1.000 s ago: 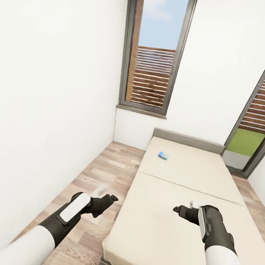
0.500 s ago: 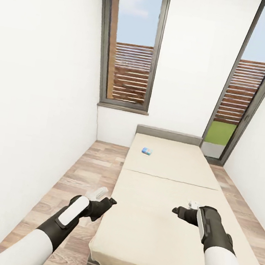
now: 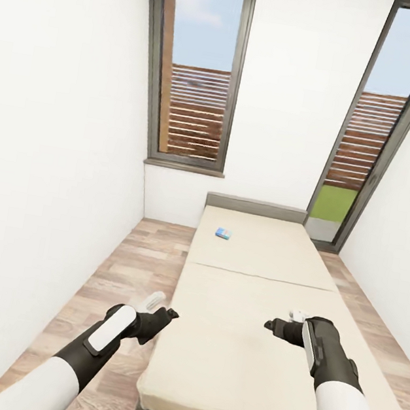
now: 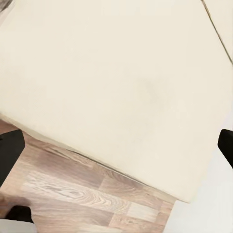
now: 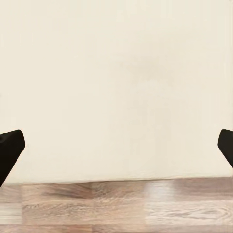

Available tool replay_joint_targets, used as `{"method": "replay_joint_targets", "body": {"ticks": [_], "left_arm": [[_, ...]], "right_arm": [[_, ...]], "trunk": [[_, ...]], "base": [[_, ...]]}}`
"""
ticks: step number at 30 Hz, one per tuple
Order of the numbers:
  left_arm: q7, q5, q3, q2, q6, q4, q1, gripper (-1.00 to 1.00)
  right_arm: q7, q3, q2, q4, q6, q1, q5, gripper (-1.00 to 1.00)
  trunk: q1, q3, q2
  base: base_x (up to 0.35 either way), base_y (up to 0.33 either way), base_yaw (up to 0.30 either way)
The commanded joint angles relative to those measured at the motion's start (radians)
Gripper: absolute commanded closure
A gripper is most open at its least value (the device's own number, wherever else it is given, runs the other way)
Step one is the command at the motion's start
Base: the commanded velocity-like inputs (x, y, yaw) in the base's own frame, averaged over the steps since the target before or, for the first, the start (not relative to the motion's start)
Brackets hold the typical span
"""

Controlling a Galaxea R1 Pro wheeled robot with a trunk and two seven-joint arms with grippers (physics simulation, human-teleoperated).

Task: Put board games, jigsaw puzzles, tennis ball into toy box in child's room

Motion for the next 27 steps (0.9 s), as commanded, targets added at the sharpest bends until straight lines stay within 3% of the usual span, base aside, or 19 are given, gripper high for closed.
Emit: {"method": "replay_joint_targets", "body": {"ticks": [1,9,18,27], "left_arm": [[0.009,0.009,-0.002,0.001,-0.001,-0.002,-0.001,-1.0],[0.008,-0.002,-0.002,0.001,-0.001,-0.002,0.0,-1.0],[0.007,-0.074,0.0,-0.001,0.001,-0.002,0.001,-1.0],[0.007,-0.087,0.0,-0.003,0.001,-0.002,0.001,-1.0]], "right_arm": [[0.013,-0.002,0.0,-0.003,0.004,-0.001,0.01,-1.0],[0.049,0.002,-0.001,-0.019,0.005,-0.001,0.009,-1.0],[0.066,0.003,-0.001,-0.035,0.006,0.0,0.01,-1.0],[0.068,0.003,-0.001,-0.038,0.006,0.0,0.011,-1.0]], "trunk": [[0.001,-0.002,-0.002],[0.001,-0.002,-0.002],[0.001,-0.002,-0.002],[0.001,-0.002,-0.002]], "base": [[0.115,0.216,-0.021],[0.15,0.242,-0.058],[0.201,0.259,-0.144],[0.24,0.263,-0.041]]}}
